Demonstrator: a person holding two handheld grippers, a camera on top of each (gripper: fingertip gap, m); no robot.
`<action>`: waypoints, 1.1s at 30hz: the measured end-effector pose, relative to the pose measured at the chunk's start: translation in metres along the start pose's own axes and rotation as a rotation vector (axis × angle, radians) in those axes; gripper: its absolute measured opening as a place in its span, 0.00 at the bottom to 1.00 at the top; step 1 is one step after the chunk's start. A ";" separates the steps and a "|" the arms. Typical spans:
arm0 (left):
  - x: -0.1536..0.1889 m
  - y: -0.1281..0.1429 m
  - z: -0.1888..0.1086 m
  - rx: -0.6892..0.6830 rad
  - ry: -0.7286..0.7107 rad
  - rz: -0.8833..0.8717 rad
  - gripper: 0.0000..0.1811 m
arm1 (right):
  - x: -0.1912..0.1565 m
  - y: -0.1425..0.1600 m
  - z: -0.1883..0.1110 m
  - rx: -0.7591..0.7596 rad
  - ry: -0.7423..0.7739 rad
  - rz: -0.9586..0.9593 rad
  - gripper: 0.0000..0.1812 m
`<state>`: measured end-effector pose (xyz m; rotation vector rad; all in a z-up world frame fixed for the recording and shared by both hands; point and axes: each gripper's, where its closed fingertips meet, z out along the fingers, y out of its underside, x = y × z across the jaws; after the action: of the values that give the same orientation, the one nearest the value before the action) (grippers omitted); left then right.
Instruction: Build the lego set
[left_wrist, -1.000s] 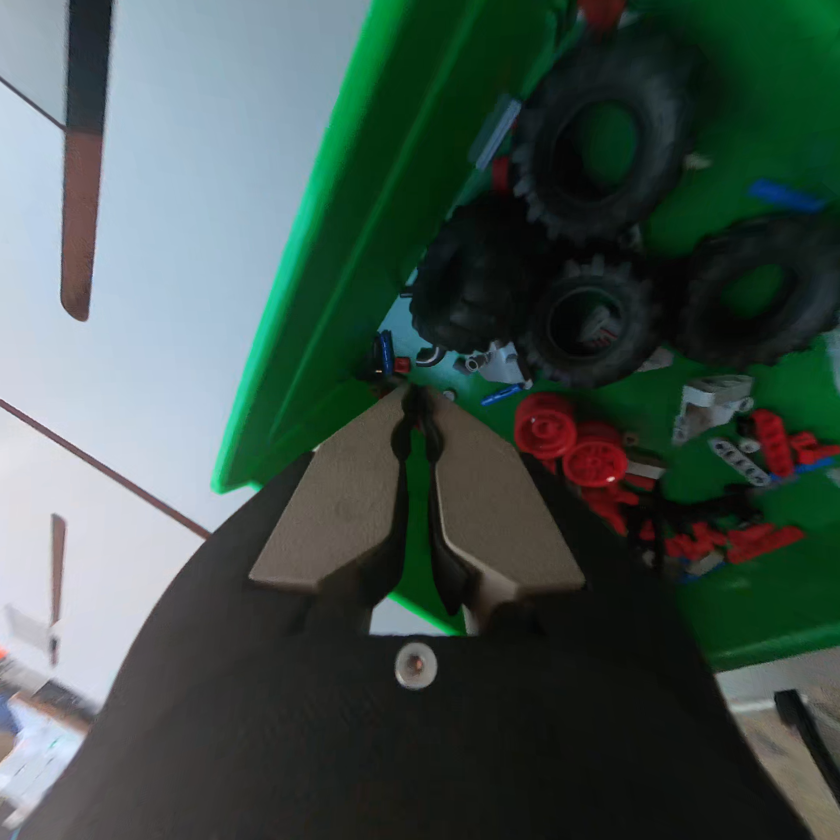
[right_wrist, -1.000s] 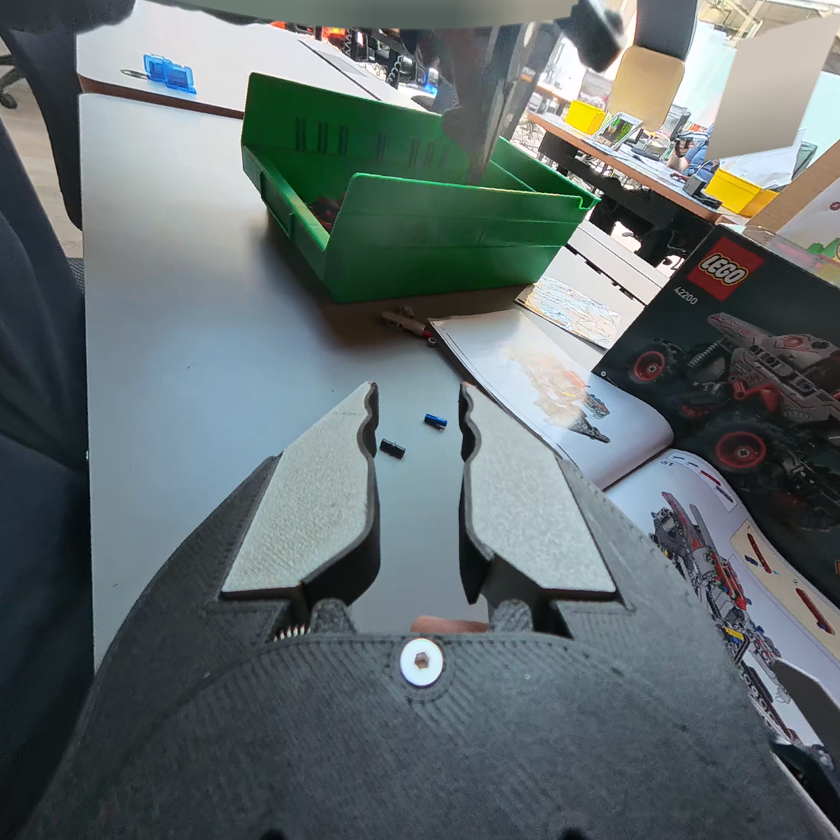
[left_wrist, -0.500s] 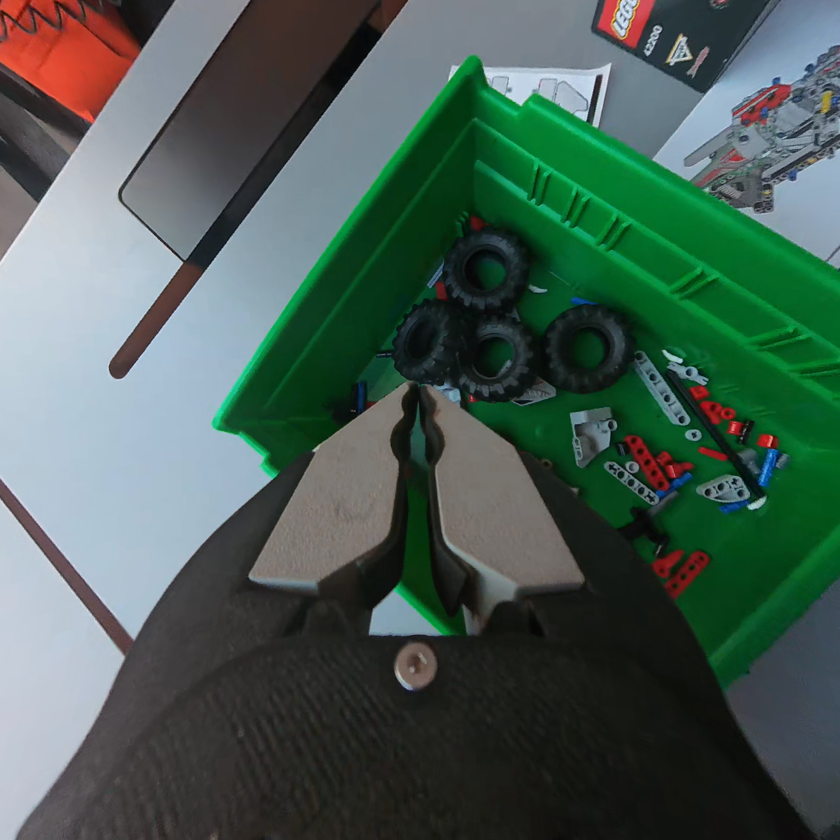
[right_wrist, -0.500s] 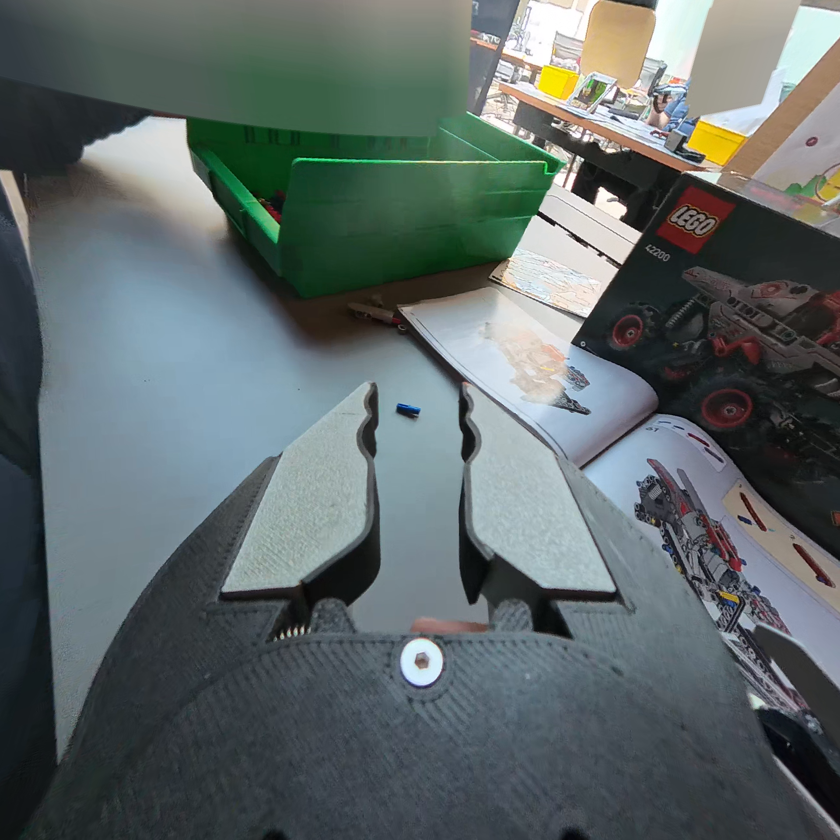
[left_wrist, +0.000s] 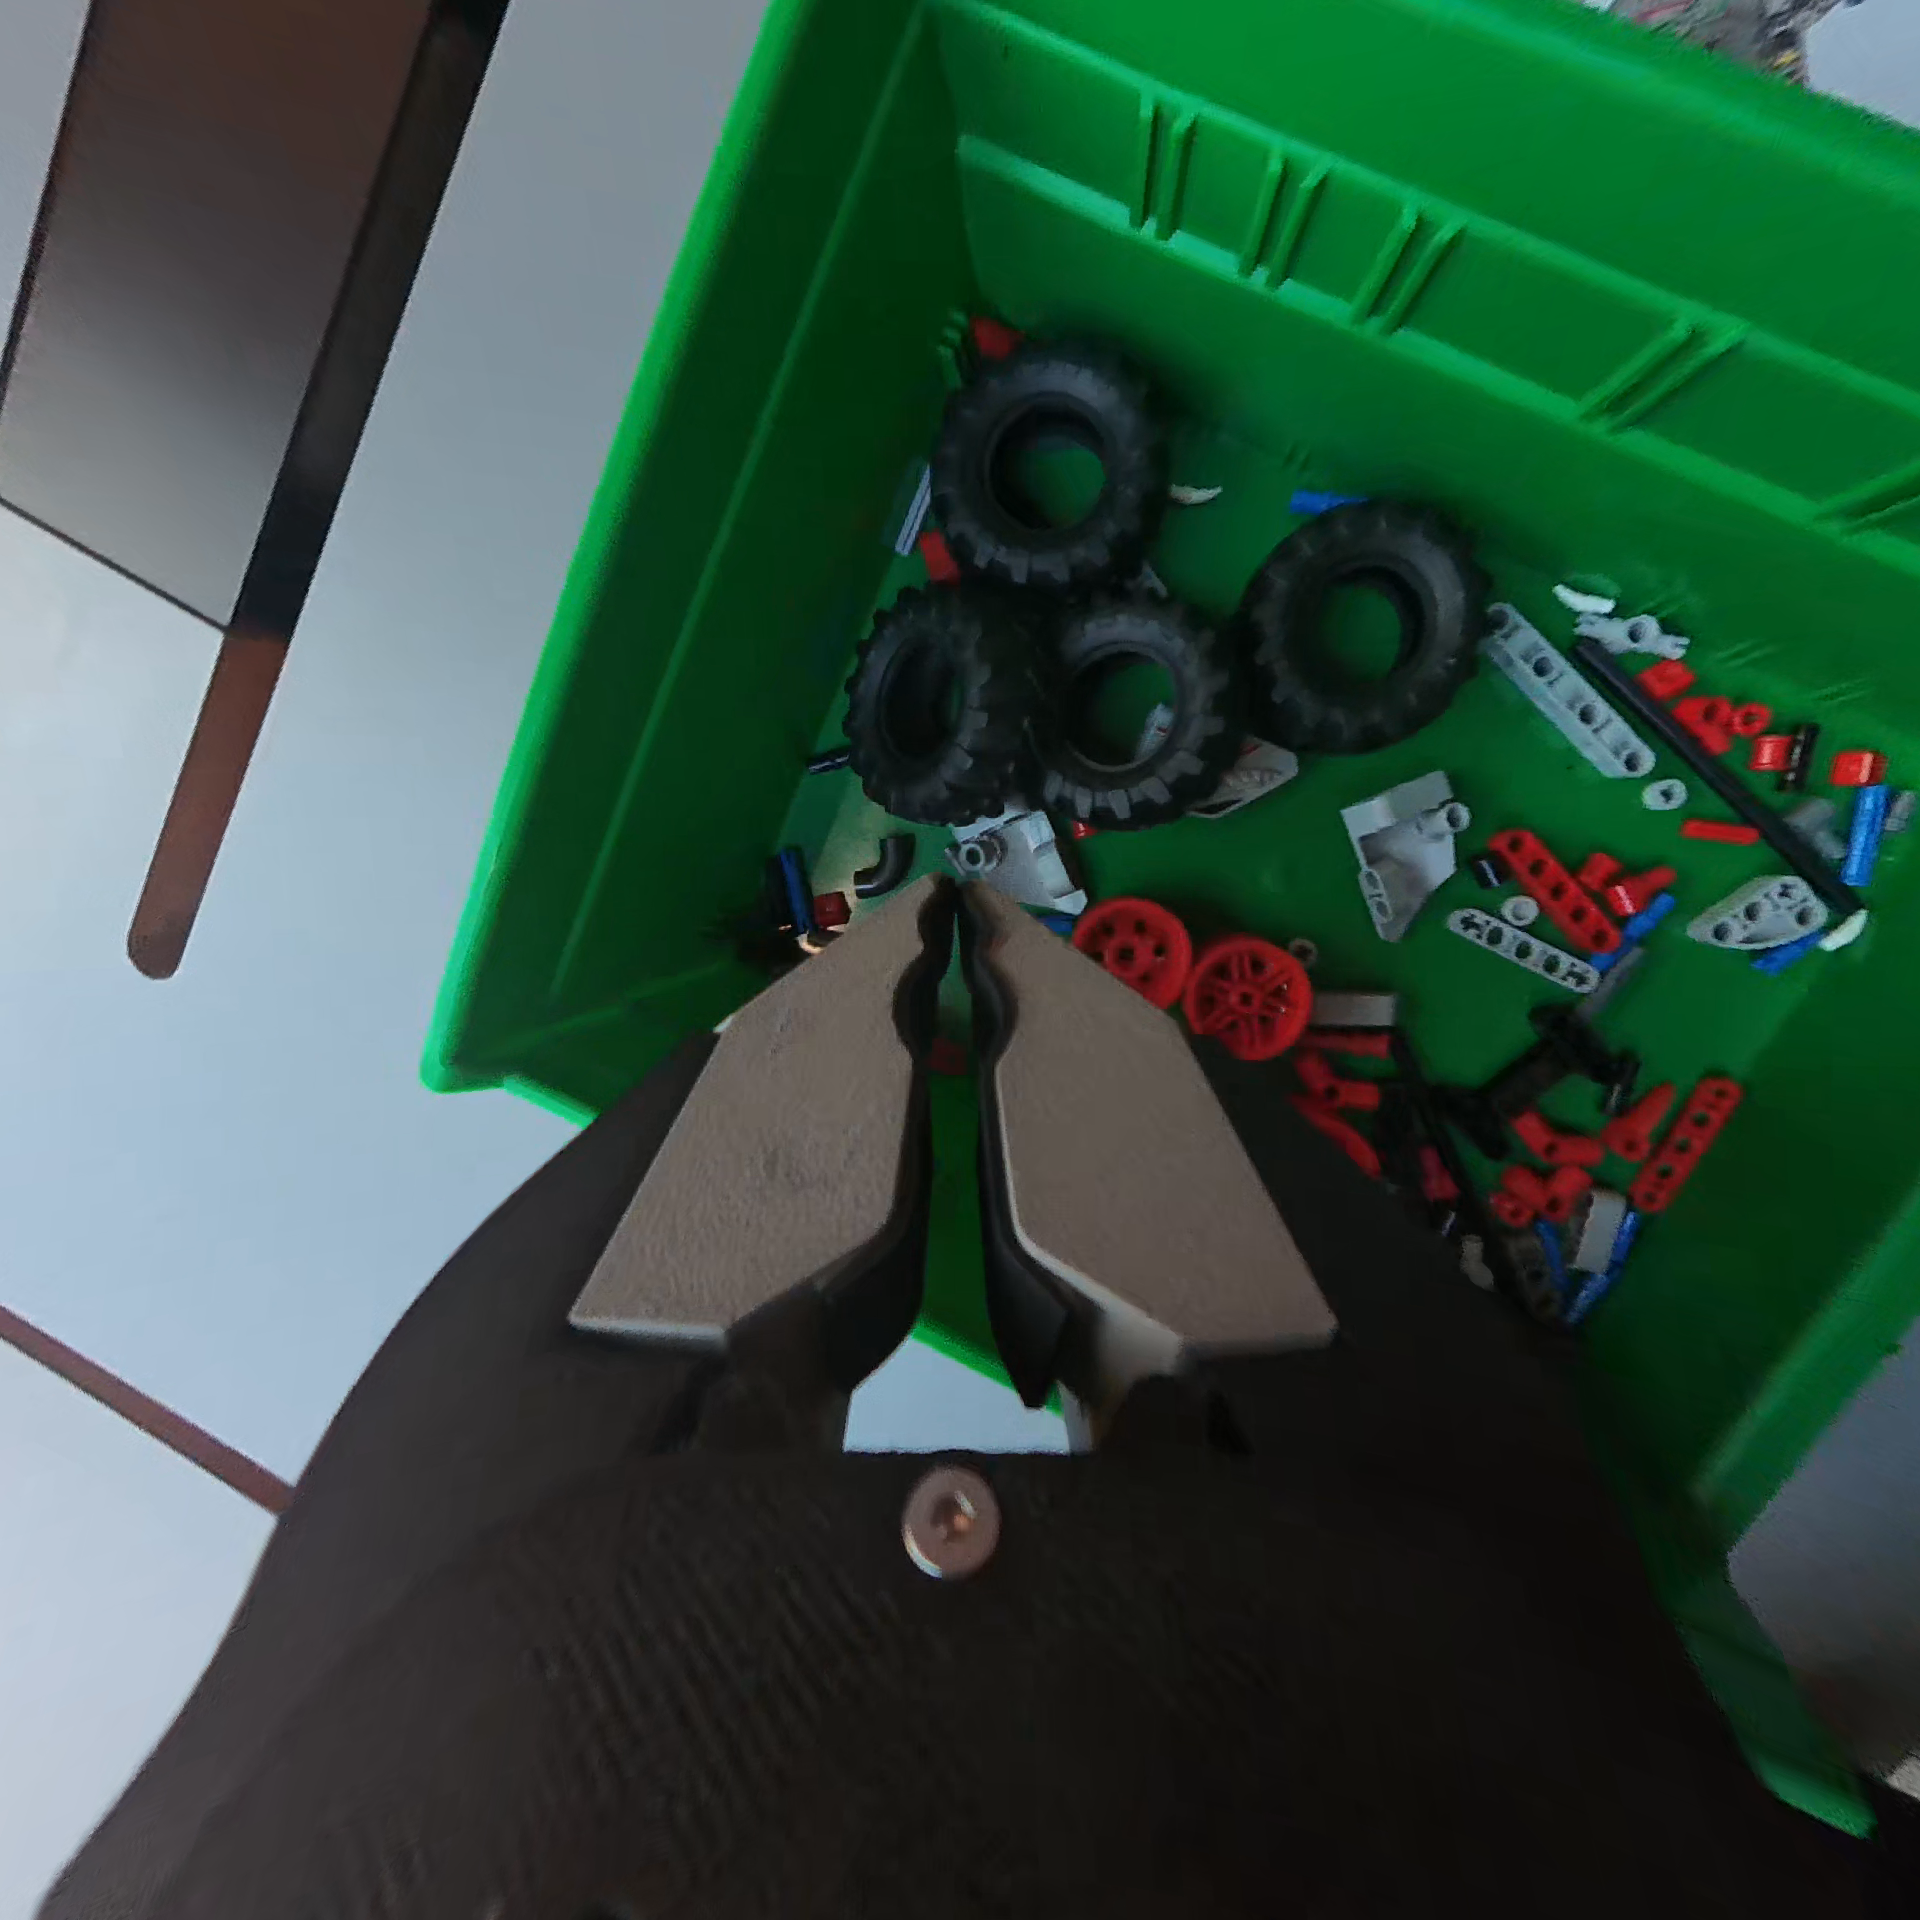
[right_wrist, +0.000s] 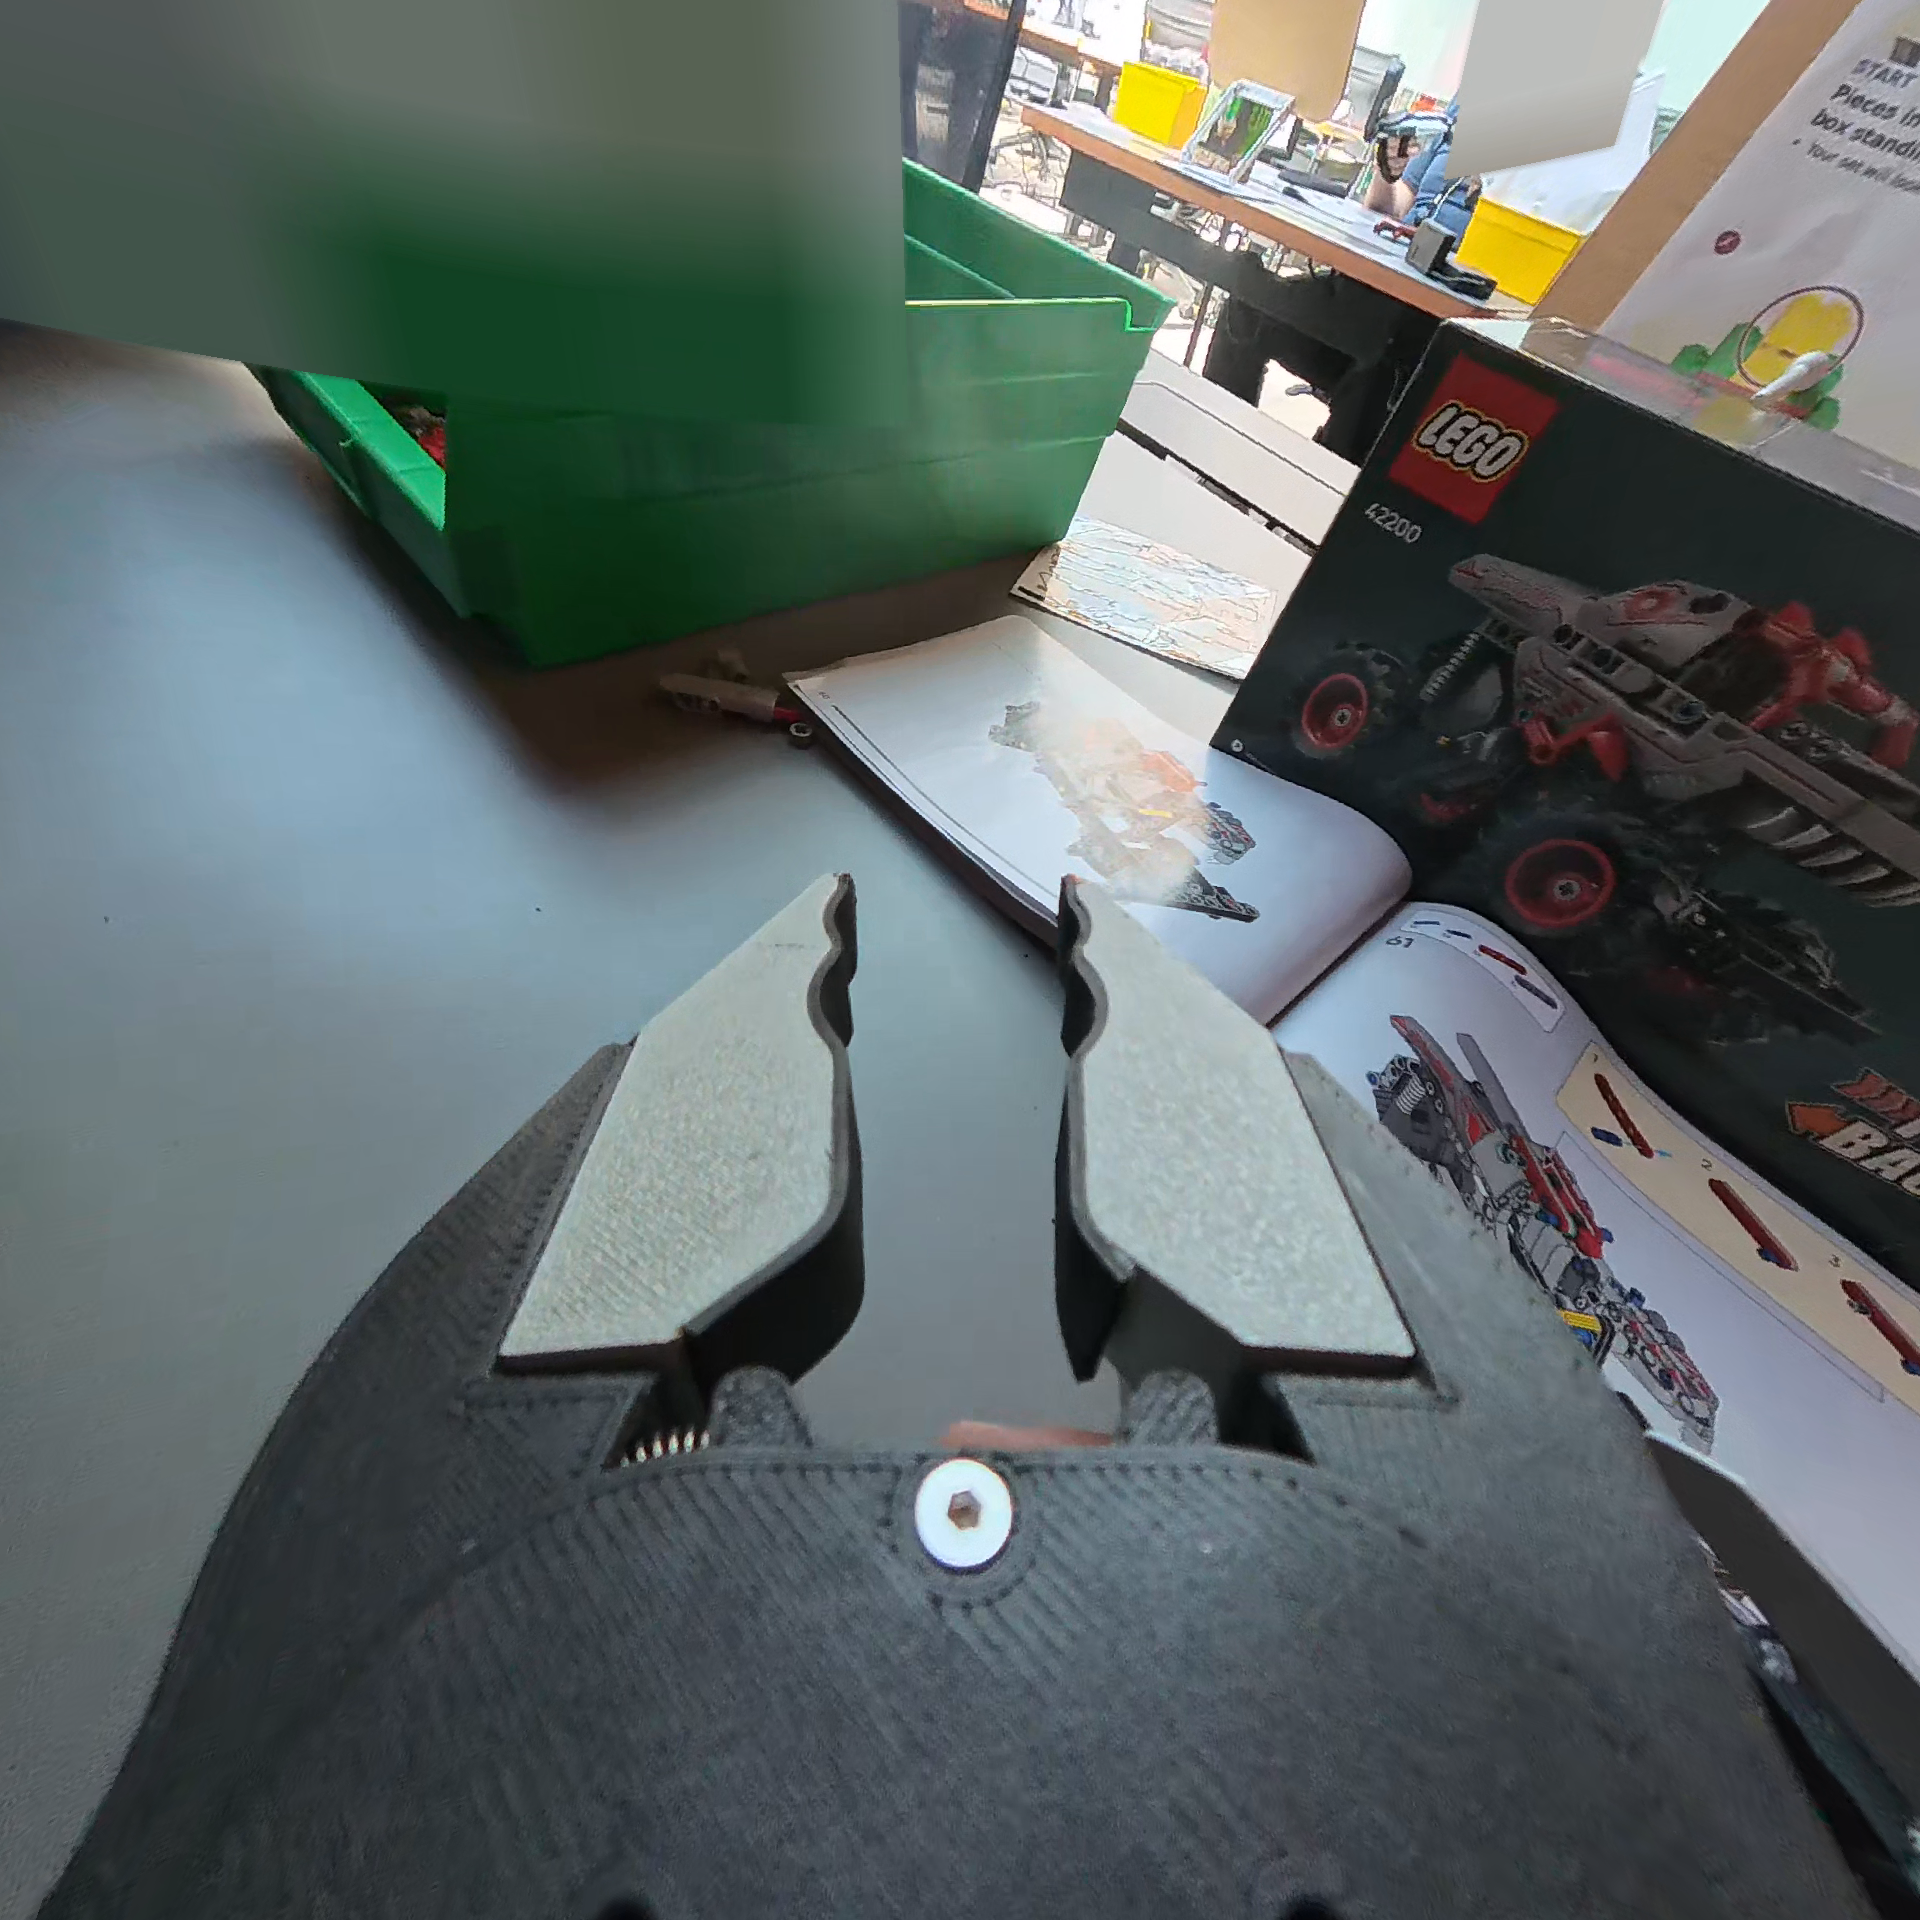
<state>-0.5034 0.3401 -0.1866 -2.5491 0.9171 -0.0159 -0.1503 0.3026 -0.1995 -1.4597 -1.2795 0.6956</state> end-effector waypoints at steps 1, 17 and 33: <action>-0.001 0.000 0.000 -0.002 -0.013 -0.001 0.00 | 0.000 0.000 0.000 0.003 0.001 -0.004 0.20; 0.035 -0.011 -0.008 0.060 0.146 0.049 0.00 | 0.003 -0.005 -0.005 0.042 -0.021 0.049 0.20; 0.147 0.021 -0.015 -0.084 0.257 0.204 0.05 | -0.008 -0.018 -0.015 0.124 -0.105 0.079 0.20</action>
<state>-0.4033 0.2304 -0.2005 -2.5560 1.2975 -0.2541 -0.1453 0.2890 -0.1802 -1.3938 -1.2405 0.8984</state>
